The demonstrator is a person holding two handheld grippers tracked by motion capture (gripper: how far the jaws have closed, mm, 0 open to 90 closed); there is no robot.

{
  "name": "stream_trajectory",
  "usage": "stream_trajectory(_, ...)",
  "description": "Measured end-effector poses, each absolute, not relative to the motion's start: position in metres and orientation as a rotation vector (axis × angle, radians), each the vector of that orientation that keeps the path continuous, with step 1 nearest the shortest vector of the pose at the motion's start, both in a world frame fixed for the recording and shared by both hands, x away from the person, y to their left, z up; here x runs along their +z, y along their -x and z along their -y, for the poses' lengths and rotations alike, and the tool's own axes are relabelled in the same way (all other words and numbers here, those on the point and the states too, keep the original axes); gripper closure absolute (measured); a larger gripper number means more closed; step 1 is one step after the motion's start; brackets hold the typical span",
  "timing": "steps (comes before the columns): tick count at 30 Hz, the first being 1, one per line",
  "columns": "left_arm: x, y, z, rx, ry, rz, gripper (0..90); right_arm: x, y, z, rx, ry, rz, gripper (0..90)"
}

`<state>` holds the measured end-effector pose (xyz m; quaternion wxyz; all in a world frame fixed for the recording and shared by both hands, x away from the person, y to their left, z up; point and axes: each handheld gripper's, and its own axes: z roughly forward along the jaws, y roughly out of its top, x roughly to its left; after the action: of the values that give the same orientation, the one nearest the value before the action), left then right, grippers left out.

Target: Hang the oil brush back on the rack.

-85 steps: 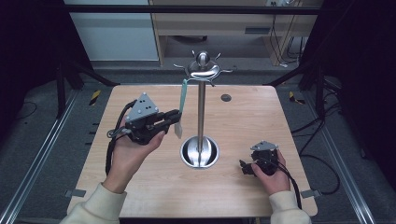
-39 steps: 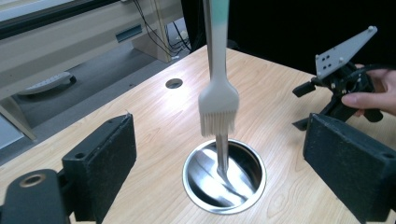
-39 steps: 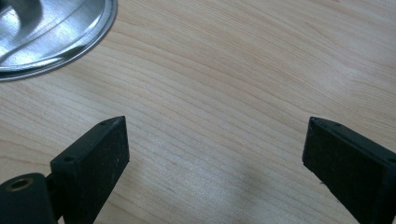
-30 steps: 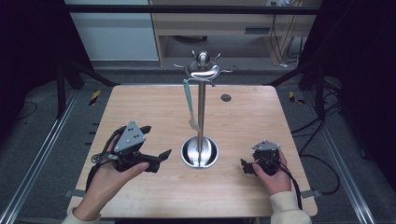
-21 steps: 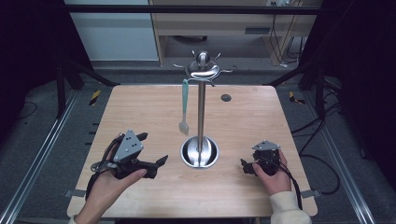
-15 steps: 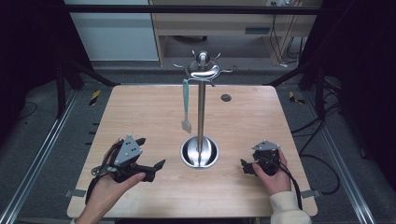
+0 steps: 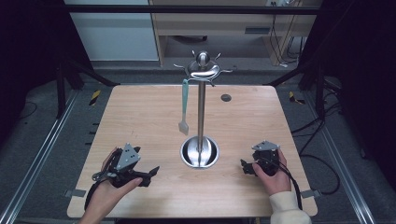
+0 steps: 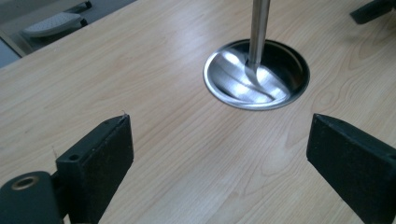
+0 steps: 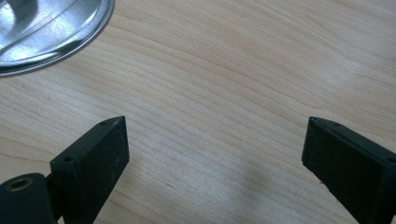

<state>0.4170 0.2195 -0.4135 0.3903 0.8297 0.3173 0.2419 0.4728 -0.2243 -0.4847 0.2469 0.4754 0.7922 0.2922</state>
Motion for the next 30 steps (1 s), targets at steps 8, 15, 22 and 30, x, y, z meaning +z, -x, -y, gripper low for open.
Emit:
stream_trajectory(8,-0.431,-0.421,-0.228,0.597,-2.129,-0.851,6.9,-0.485,-0.473,0.224,0.794,-1.295,-2.162,8.0)
stream_trajectory(15,-0.443,-0.426,-0.237,0.586,-2.154,-0.890,6.9,-0.486,-0.473,0.224,0.793,-1.296,-2.162,8.0)
stream_trajectory(22,-0.454,-0.431,-0.249,0.590,-2.151,-0.941,7.0,-0.486,-0.473,0.224,0.789,-1.294,-2.165,7.9)
stream_trajectory(30,-0.465,-0.439,-0.270,0.610,-2.121,-1.029,7.1,-0.486,-0.473,0.223,0.793,-1.296,-2.166,7.9)
